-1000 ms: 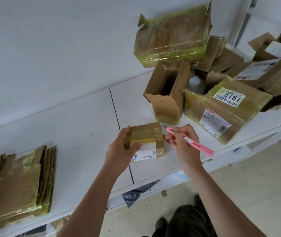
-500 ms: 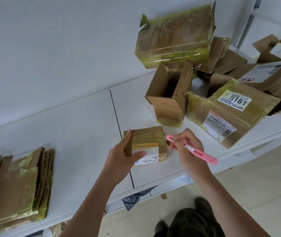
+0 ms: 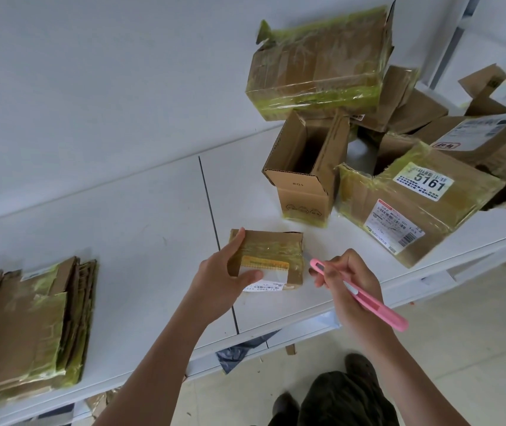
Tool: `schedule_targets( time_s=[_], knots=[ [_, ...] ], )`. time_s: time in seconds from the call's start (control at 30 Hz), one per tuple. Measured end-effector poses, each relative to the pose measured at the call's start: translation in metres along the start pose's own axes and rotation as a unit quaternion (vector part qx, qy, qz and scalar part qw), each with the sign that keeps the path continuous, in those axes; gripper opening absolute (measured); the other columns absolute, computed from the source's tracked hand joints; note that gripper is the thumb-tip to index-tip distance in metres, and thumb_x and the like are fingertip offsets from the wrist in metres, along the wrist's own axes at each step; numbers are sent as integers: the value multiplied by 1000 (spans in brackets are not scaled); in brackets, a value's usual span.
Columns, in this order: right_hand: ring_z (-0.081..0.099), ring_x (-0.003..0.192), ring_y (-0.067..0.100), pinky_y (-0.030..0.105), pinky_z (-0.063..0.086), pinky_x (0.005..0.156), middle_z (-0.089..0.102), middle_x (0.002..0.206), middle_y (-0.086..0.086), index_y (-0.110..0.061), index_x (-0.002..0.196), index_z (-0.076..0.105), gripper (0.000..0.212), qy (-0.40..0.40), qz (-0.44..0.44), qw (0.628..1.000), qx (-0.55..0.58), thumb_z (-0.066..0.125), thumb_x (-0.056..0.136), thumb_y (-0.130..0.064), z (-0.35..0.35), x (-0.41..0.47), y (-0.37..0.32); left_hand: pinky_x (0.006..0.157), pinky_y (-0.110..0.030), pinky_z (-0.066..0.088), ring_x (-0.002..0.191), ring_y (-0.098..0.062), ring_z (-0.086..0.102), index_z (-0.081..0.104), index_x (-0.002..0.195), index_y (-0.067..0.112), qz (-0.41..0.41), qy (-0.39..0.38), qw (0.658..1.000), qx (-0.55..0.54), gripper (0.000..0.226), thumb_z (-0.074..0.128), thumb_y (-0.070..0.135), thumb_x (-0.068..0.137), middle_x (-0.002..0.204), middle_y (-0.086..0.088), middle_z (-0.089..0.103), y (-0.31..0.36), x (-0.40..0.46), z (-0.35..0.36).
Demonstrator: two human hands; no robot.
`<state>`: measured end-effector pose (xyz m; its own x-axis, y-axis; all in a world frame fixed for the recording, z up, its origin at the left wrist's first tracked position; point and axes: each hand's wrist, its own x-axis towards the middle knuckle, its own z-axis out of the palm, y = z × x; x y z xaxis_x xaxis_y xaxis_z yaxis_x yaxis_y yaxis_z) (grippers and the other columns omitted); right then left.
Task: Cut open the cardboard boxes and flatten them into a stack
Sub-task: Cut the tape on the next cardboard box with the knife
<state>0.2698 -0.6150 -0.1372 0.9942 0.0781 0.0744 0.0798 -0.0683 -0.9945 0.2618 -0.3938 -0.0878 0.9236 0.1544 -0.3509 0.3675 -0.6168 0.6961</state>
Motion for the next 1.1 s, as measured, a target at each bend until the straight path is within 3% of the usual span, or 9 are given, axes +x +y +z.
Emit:
schedule_targets(
  time_s=[0.33,0.47,0.6,0.67,0.7,0.77,0.83,0.93,1.1],
  knots=[
    [73,86,20,50,58,73,69,75,3,-39,78,50,13,4,-14,1000,-12,53,90,-42,-4,-11,3,65,-2,41,92,6,53,22,154,40,1,-9,999,32,83,72,26,89,118,15,53,2,2,-3],
    [71,76,18,32,56,63,69,76,-1,-21,82,50,18,-9,-35,999,-4,53,91,-36,-3,-25,0,66,-5,40,95,-1,55,21,155,40,-1,0,999,36,83,71,31,90,121,9,56,3,6,-5],
    [69,70,18,34,55,62,69,74,-4,-12,82,50,25,-1,-36,999,6,53,90,-36,1,-33,-2,65,-3,41,98,-5,54,22,156,36,0,7,999,47,84,72,33,89,121,10,57,5,6,-4],
    [69,73,20,34,56,66,69,74,0,-17,83,50,23,30,-23,999,19,52,89,-39,3,-32,-2,74,-3,43,107,-7,56,23,155,36,3,15,998,54,86,74,38,86,130,10,56,7,5,-4],
    [70,76,22,38,57,70,70,75,3,-21,83,51,19,56,-9,998,34,53,90,-39,4,-32,0,87,-8,44,120,-11,54,23,155,35,10,21,997,72,87,74,41,85,143,7,50,8,4,-5],
    [72,82,24,51,57,78,70,76,7,-29,83,53,12,108,7,992,64,57,94,-33,5,-33,4,111,-33,39,142,-16,37,25,155,30,25,26,991,129,89,75,45,83,162,8,24,12,7,-8],
    [72,86,24,58,56,81,70,77,9,-22,87,53,14,126,10,989,76,56,100,-18,8,-34,6,117,-44,31,139,-18,38,31,150,26,38,19,986,162,83,76,42,83,159,8,27,17,11,-10],
    [72,81,25,56,58,79,69,83,11,-10,92,50,7,125,14,987,100,51,98,-13,16,-33,-2,110,-41,35,119,-18,41,33,137,25,35,14,983,178,73,77,41,81,125,10,36,21,14,-9],
    [74,83,29,46,60,81,67,87,18,-5,94,48,7,118,16,983,141,49,100,-8,33,-26,-20,82,-42,48,111,-35,57,34,137,16,-83,110,966,219,71,59,60,87,125,-6,42,29,8,-16]
  ],
)
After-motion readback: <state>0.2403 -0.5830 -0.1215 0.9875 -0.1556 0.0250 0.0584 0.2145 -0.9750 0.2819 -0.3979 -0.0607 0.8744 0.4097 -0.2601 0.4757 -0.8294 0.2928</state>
